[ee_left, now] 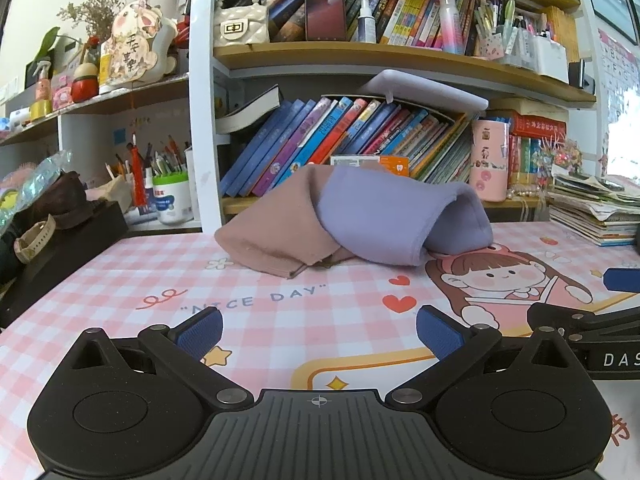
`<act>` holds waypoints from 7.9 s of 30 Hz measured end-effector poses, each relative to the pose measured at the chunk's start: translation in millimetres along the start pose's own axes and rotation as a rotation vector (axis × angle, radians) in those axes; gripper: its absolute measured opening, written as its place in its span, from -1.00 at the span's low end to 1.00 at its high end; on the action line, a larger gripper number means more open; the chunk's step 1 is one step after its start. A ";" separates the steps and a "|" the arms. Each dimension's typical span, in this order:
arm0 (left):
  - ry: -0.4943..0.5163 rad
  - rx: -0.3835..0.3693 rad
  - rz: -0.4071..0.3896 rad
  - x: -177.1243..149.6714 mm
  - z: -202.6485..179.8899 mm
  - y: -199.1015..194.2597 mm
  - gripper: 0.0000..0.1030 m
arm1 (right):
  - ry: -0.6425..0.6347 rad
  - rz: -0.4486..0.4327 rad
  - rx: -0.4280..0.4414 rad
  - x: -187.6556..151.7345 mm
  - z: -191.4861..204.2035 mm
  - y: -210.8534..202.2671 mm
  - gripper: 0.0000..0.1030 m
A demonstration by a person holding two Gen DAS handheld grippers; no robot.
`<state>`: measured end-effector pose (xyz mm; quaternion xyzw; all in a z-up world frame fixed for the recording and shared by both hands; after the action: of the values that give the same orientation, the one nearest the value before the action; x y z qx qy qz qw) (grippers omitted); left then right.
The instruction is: Fold clothes
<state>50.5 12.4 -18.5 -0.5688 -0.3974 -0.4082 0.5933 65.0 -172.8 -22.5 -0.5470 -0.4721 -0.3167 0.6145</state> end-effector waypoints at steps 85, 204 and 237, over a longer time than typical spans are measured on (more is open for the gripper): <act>0.260 -0.086 0.088 65.2 -72.7 164.8 -0.81 | 0.926 0.088 0.677 41.8 -120.8 156.9 0.55; 0.573 -0.660 0.164 52.4 -185.7 100.9 -0.18 | -0.052 0.264 0.225 -39.3 -103.5 -13.6 -0.64; 0.777 -0.543 0.080 18.2 -221.7 114.5 -0.15 | -0.034 0.249 0.228 -47.8 -106.1 -37.2 -0.63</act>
<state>165.7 -207.4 -49.8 -0.5233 -0.0028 -0.6566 0.5433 39.2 -289.4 -48.3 -0.5334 -0.4437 -0.1732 0.6990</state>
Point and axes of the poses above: each gripper's, at about its wrist camera, not at the fingertips, and y roughly the way its jaws point, z to its left, x to its top, the point moved 5 cm from there along y, roughly the way its jaws point
